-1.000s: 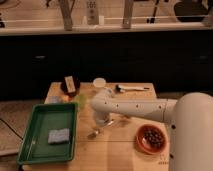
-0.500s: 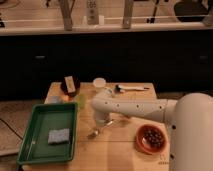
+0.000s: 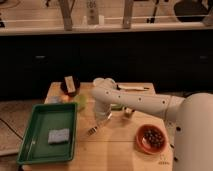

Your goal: Place fork in table surface

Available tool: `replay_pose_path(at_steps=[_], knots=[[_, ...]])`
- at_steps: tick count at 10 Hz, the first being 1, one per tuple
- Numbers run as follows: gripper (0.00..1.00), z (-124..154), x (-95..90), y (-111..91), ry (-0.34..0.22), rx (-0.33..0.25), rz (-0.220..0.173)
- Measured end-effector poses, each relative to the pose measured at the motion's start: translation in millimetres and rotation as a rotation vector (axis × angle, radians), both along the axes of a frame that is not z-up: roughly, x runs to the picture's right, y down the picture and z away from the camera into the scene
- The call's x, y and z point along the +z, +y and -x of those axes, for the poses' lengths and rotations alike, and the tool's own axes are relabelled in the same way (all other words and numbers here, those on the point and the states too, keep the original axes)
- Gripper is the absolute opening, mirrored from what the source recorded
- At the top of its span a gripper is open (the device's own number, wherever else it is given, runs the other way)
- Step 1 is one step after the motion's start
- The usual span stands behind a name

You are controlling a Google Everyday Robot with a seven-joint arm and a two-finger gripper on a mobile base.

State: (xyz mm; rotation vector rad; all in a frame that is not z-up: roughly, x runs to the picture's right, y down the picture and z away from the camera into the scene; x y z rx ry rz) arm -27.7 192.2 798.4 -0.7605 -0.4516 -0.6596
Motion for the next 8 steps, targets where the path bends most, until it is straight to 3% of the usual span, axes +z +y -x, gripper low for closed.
replay_pose_path(at_steps=[5,8], knots=[[0.0,0,-42.7,-37,-0.066,-0.088,0.013],[0.0,0,-54.6,-40,-0.099,-0.128,0.009]])
